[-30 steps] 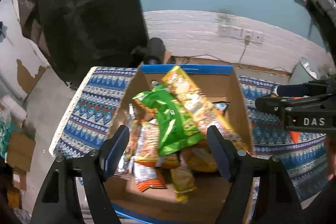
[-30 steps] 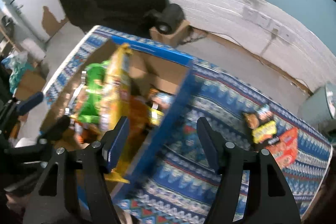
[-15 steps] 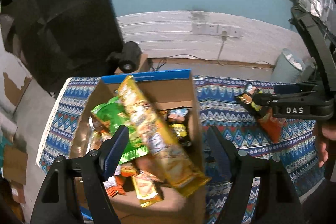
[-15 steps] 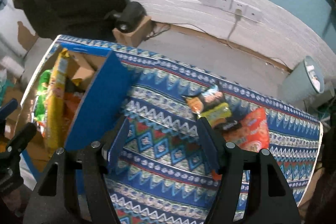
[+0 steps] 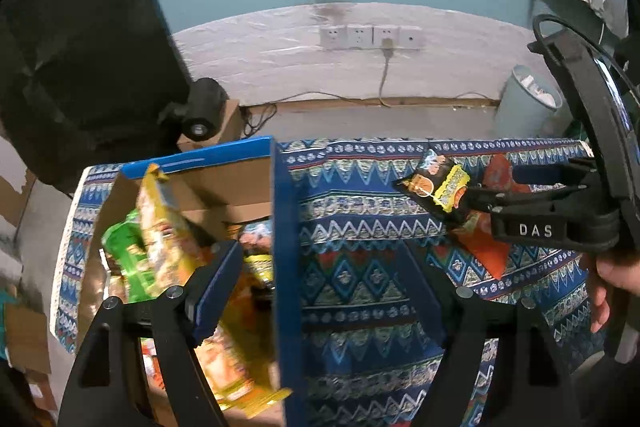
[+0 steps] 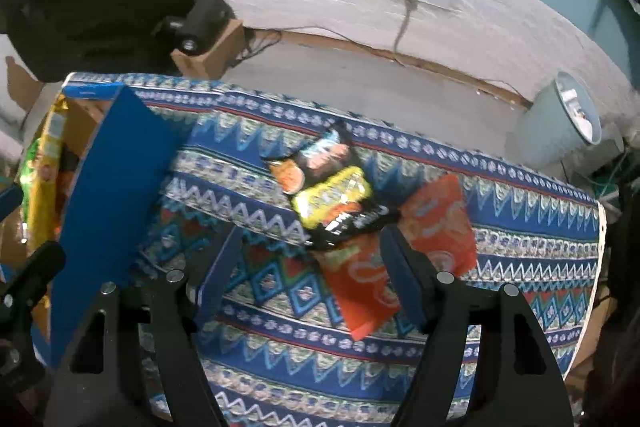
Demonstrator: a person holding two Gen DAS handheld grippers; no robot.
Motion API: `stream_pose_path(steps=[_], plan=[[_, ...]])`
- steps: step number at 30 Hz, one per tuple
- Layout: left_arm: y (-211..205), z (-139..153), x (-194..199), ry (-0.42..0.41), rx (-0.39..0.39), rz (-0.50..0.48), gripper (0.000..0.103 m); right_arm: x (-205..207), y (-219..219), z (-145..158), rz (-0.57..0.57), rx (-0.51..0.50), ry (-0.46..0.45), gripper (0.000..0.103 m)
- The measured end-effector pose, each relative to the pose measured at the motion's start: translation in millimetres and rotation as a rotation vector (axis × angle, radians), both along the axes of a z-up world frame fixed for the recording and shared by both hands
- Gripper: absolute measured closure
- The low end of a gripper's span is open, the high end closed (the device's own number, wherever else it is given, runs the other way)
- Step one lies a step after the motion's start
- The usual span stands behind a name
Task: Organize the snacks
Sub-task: 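Move both tools back toward the black packet and red bag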
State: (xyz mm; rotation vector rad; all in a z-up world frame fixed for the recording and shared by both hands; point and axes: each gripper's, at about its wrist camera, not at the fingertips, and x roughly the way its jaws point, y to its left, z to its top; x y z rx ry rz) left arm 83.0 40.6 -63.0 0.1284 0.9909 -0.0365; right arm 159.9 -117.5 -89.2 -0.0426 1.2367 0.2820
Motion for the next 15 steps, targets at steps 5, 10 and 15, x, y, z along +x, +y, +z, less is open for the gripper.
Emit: stream_pose_path(steps=[5,10,15], plan=[[-11,-18,19,0.053,-0.034,0.008,0.023,5,-18,-15,-0.029,-0.010,0.023,0.031],[-20,-35,31,0.089,-0.047,0.014,0.023,9,-32,-31,-0.048,-0.042,0.036,0.031],[-32,-49,39,0.106,-0.019,0.005,0.023,13,-38,-49,-0.052,-0.089,0.050,0.031]])
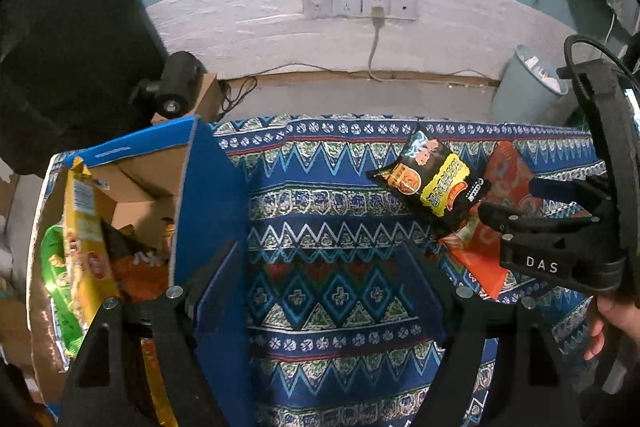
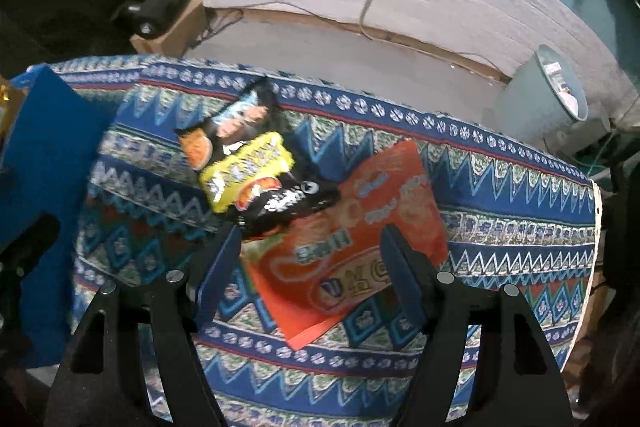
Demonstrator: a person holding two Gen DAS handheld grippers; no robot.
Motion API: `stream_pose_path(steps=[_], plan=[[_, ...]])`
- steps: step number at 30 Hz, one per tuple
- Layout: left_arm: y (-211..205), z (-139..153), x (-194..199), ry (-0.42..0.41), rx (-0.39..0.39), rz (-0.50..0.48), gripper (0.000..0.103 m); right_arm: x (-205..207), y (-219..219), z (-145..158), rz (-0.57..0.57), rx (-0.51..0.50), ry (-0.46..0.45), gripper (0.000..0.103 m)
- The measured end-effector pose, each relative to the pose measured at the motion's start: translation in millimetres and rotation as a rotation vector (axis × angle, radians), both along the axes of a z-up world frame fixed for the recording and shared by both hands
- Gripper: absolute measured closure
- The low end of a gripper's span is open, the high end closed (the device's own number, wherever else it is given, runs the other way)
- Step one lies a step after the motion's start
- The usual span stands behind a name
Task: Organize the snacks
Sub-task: 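Move both tools back toward the black packet and red bag, then grasp the red-orange bag with the right tool while the left tool grasps the black packet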
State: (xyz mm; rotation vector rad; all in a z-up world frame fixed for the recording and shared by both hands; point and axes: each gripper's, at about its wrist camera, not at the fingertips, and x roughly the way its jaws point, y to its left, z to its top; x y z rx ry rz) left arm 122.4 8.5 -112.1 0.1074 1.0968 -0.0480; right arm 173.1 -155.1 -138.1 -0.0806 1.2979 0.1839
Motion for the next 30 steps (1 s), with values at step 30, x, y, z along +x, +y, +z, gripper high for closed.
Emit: stream_pose_path(steps=[30], plan=[[-50,-45,31,0.159,-0.107,0.054,0.022,-58,-105,-16,-0.054,-0.068,0.035,0.028]])
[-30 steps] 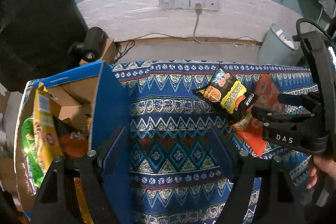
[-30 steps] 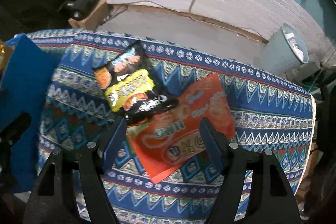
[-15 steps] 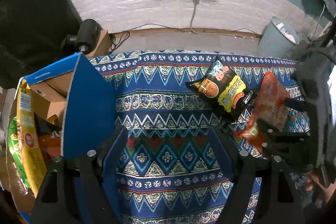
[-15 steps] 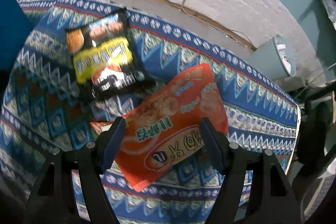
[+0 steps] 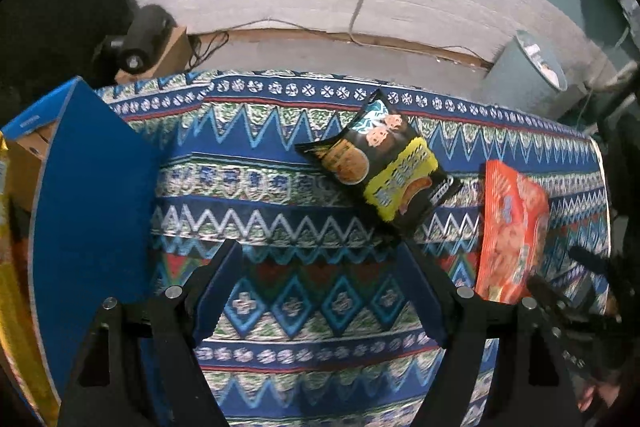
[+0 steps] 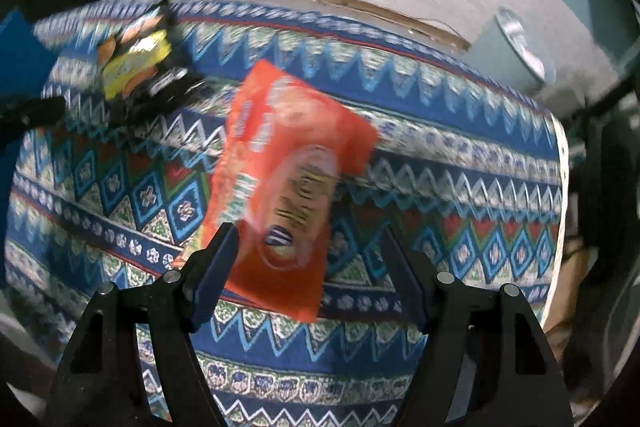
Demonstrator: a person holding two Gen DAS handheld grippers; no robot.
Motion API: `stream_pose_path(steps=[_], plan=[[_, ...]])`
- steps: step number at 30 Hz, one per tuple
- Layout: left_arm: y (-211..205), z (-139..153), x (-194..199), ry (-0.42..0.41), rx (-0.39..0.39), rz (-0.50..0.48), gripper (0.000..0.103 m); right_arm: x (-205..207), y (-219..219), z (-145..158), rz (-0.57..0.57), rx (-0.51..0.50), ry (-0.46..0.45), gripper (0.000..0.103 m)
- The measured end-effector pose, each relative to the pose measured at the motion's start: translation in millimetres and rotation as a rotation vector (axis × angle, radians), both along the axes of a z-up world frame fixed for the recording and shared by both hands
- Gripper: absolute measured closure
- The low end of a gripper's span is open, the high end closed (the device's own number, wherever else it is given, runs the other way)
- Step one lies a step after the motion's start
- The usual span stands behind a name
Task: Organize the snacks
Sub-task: 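Grasp the red-orange bag with the right tool while the left tool grasps the black packet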
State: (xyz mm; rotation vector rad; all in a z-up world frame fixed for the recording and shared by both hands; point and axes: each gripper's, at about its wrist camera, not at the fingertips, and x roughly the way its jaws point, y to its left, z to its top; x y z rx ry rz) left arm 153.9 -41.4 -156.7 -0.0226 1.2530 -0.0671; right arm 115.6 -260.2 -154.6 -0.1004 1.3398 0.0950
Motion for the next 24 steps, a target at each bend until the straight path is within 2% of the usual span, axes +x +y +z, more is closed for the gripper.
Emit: stream_pose_path(steps=[1,5,7,15,18,24], plan=[[-2,-2,3,0.002,-0.007,0.014,0.022,1,-7,2,-0.031,0.021,-0.007,0.024],[-9,-7,13,0.011,-0.043,0.070,0.022,1,-33,5,-0.159,0.192,-0.038,0.021],[-13,-10,18,0.028,-0.064,0.091,0.022,6,-35,0,-0.178,0.244,-0.029,0.019],[-16,-17,36,0.067,-0.162,0.199,0.022,21,-14,-29,-0.214,0.244,0.030,0.019],[-18,-21,46,0.080,-0.167,0.224,0.017,25,-7,-39,-0.194,0.215,0.046,0.019],[-23,-34,64,0.099,-0.177,0.251,0.017,30,5,-45,-0.135,0.166,0.034,0.018]])
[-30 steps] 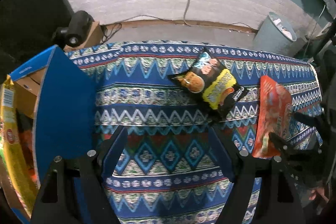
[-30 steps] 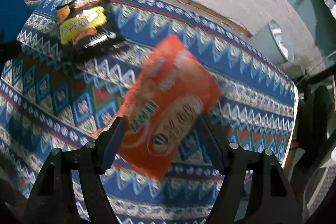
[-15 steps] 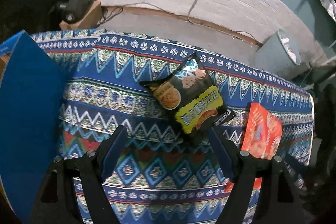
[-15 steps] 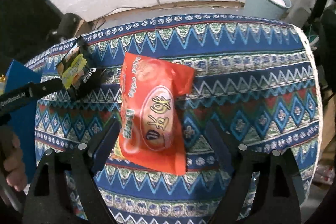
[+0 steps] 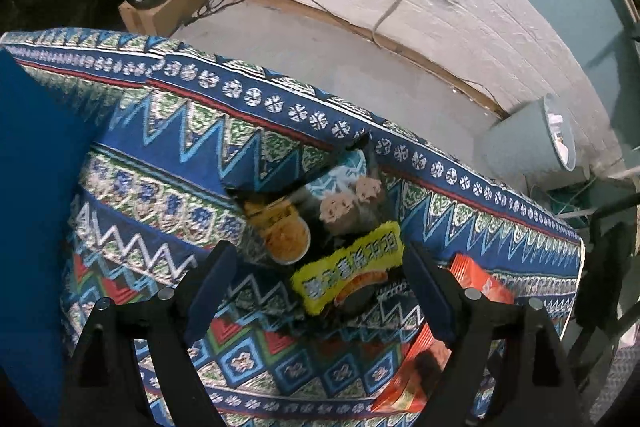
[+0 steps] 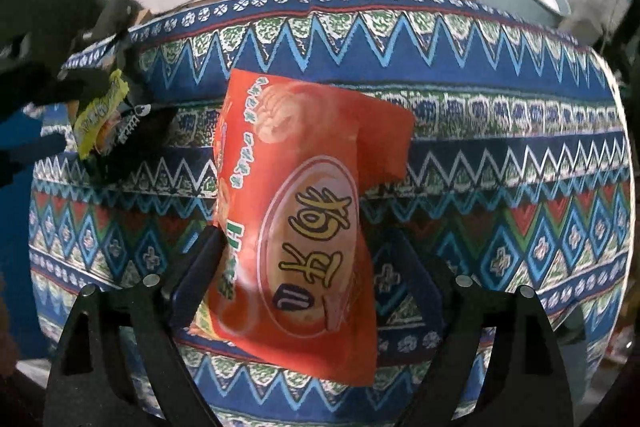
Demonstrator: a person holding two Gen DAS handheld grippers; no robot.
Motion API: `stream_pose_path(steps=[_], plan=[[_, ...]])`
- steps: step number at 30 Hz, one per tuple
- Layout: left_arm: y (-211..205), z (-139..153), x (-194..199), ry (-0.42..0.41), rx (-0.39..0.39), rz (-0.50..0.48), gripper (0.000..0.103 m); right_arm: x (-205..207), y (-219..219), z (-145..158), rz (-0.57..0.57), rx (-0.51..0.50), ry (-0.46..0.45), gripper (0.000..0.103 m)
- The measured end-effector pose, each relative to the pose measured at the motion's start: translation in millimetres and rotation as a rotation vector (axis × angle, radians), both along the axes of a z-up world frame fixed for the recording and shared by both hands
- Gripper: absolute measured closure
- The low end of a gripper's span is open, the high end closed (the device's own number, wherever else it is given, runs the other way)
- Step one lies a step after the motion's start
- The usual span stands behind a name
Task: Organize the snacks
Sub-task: 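Grasp the red-orange bag with the right tool while the left tool grasps the black packet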
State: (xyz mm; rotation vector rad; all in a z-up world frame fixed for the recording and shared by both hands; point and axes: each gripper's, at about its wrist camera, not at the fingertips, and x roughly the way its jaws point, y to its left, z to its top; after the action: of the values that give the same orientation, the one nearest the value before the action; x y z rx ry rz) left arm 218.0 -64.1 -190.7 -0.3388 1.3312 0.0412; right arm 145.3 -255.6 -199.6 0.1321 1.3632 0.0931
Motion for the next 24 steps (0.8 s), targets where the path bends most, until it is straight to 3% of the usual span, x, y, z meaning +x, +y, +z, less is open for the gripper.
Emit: stream_pose_path(steps=[2,6,13,18,20,24], plan=[[0,-2,2,0.007,-0.007,0.009,0.017,-1,2,-1,0.009,0.005,-0.001,0.019],[-5,-7,9,0.008,-0.016,0.017,0.017,-1,4,3,0.055,0.013,-0.018,0.043],[-14,-15,9,0.003,0.019,-0.059,0.016,-8,1,12,0.078,0.012,-0.037,0.062],[-15,-11,0,-0.036,0.031,-0.090,0.032,-11,1,19,0.093,0.008,-0.049,0.065],[-14,-9,-3,-0.042,0.027,-0.113,0.045,-13,7,23,0.092,0.009,-0.051,0.066],[-14,-6,-10,-0.049,0.040,-0.151,0.046,-14,6,27,0.095,0.003,-0.056,0.069]])
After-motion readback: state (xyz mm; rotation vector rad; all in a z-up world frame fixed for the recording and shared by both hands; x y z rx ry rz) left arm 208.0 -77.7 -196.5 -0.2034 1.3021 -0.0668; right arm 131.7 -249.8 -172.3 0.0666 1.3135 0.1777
